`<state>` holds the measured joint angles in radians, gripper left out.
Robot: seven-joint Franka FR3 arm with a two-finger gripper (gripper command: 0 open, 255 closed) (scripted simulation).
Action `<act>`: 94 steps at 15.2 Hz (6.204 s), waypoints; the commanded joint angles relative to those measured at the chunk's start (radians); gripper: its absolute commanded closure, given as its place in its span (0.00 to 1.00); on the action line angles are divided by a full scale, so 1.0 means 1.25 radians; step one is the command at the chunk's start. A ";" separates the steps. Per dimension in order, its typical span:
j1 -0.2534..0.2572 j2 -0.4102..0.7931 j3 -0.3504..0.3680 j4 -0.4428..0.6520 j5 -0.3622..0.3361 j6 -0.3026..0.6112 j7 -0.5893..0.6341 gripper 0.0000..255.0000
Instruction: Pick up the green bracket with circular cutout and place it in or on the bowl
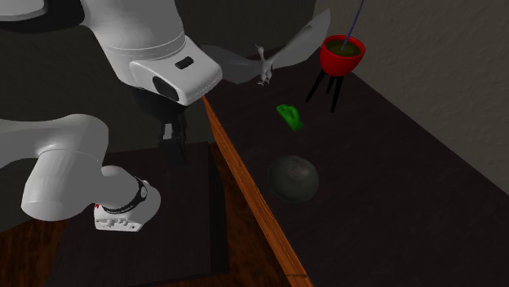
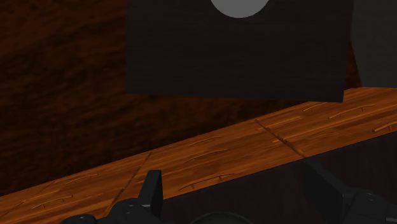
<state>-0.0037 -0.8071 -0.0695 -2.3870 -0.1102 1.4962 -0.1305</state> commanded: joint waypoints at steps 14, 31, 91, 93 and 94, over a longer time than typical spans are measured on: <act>-0.010 0.145 0.235 -0.070 0.196 0.225 0.466 0.00; -0.071 0.653 0.456 0.173 0.130 0.524 1.085 0.00; 0.019 0.982 0.393 0.600 -0.016 0.430 1.451 1.00; 0.002 0.959 0.393 0.577 -0.006 0.432 1.433 1.00; -0.014 0.939 0.392 0.551 0.002 0.439 1.415 1.00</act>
<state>-0.0051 0.3896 0.4205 -1.6710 -0.1169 2.0396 1.6559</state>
